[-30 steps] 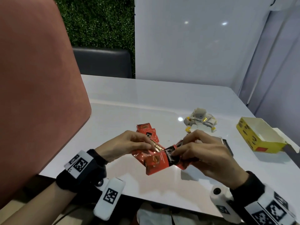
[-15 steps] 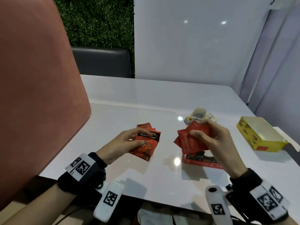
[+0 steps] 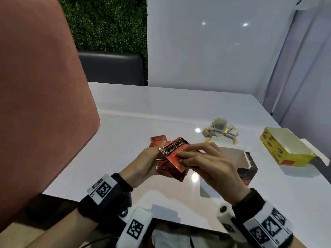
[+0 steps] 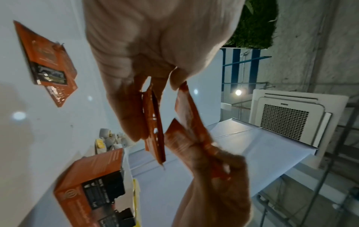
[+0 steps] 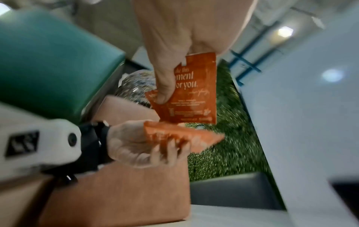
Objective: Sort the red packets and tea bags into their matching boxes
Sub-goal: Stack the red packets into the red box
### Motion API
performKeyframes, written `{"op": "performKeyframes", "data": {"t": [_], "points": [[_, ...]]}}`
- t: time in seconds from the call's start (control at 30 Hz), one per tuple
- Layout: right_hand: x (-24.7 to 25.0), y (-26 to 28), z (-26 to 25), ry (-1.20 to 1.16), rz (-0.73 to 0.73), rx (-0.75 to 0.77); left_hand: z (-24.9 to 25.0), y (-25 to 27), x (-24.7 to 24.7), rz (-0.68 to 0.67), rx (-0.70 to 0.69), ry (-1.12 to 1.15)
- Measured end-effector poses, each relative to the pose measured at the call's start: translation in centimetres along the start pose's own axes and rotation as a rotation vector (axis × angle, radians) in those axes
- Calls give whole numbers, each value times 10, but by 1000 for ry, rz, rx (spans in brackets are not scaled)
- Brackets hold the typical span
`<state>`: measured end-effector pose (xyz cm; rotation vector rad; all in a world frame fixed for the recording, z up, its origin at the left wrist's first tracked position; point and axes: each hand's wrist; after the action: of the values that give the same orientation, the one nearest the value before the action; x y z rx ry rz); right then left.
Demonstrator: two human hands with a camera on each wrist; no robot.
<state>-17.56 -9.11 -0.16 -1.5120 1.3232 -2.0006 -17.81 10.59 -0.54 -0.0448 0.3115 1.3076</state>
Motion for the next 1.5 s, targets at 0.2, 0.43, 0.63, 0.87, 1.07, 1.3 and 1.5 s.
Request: {"op": "performKeyframes", "data": {"t": [0.2,0.43,0.63,0.87,1.07,1.3,1.5], "points": [[4,14,1,41,-23,-9,7,4,0,28,-58,-55],[23,17,1,-251,112,-442,11,0,8,138,-152,-118],[27,20,14,-695,164,-1205,11,-15,24,179,-210,-674],[26,6,5,-1170,-319,-1356,3,-21,7,53,-119,-764],[33,-10,-5,-11,-403,-796,0,-19,10,142,-172,-786],[40,-12,-3,-347,-710,-844,0,-16,10,171,-225,-853],[34,-20,1,-14,-624,-687,-2,-14,5,119,-265,-856]]}}
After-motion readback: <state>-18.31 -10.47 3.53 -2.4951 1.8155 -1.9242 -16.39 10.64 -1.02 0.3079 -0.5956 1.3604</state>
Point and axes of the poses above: each hand's wrist, its own y-axis away from the middle knuckle, its own x-axis out of the back of the hand, z = x × y, and after that the axes turned 8 degrees about y, right-handed
